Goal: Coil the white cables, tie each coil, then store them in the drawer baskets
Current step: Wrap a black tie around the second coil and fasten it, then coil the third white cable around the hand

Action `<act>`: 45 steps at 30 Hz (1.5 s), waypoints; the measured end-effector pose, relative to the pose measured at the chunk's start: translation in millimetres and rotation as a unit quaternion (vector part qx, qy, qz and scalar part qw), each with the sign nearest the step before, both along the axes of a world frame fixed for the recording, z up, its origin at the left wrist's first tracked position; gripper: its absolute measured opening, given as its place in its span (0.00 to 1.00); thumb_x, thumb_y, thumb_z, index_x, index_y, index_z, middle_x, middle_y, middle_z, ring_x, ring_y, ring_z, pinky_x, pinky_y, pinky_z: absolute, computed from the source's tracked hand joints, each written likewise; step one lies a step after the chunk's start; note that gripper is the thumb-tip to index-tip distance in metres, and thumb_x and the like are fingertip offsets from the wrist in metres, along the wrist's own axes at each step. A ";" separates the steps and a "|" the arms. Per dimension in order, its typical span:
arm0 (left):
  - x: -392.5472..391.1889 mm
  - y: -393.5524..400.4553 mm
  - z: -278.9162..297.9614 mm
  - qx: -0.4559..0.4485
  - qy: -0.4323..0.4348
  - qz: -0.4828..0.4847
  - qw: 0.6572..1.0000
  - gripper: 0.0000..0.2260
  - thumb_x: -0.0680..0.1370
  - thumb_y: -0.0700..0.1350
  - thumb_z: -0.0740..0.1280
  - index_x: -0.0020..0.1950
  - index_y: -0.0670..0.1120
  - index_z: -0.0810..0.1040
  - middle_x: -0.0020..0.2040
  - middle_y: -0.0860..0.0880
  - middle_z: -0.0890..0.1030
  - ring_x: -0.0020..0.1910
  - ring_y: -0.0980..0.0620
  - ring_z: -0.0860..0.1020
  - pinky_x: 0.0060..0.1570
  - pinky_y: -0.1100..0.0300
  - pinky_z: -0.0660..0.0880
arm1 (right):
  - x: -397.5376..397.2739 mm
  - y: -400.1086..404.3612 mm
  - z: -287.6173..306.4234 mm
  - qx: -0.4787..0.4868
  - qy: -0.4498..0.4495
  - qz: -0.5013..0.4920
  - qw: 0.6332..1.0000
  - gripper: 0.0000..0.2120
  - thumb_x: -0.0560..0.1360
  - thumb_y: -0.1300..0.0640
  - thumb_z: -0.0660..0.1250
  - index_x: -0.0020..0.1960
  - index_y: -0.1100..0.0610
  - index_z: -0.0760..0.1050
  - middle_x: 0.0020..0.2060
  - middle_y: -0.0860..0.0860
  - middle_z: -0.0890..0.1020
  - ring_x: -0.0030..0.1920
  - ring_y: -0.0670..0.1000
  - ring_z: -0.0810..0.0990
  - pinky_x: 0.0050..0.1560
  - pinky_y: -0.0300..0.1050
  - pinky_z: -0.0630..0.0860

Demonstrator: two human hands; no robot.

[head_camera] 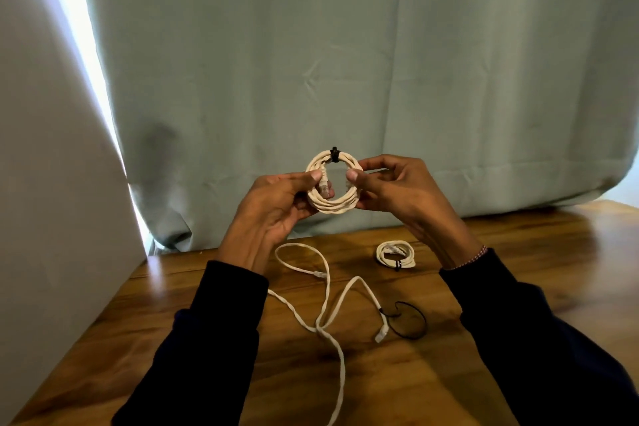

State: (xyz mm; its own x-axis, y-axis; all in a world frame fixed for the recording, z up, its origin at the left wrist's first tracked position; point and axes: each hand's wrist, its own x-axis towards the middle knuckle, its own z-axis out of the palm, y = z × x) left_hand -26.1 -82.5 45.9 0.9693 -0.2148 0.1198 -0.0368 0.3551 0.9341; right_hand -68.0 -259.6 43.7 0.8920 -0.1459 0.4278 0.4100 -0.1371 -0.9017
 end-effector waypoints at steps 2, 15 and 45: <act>-1.6 -3.2 -0.3 -0.014 0.016 -0.030 0.999 0.05 0.79 0.36 0.67 0.50 0.35 0.81 0.38 0.42 0.82 0.36 0.49 0.82 0.44 0.51 0.82 | -3.7 -4.4 -2.1 -0.001 -0.001 -0.004 1.000 0.13 0.73 0.57 0.75 0.55 0.60 0.82 0.41 0.55 0.87 0.42 0.54 0.88 0.44 0.48 0.85; -13.4 -52.4 -15.6 0.230 -0.170 0.021 0.958 0.07 0.81 0.40 0.67 0.57 0.41 0.82 0.48 0.42 0.86 0.46 0.48 0.86 0.48 0.59 0.83 | -21.7 -56.0 -17.3 0.009 0.017 -0.067 0.998 0.12 0.72 0.56 0.77 0.53 0.58 0.83 0.41 0.55 0.87 0.42 0.53 0.88 0.43 0.47 0.84; 4.3 -96.4 -89.5 0.395 -0.138 0.035 0.908 0.04 0.77 0.39 0.73 0.44 0.47 0.81 0.42 0.45 0.85 0.44 0.47 0.85 0.54 0.47 0.82 | 23.6 -152.1 -158.0 -0.160 0.239 -0.281 0.916 0.23 0.73 0.41 0.73 0.36 0.63 0.82 0.33 0.56 0.85 0.37 0.55 0.84 0.40 0.51 0.80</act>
State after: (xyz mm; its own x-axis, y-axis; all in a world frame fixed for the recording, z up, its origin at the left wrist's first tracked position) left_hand -21.8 -178.9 -43.6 0.9407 -0.2775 0.1952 -0.3040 -0.4339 0.8481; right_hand -44.3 -411.7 -114.2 0.8107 -0.5751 0.1094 -0.2372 -0.4935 -0.8368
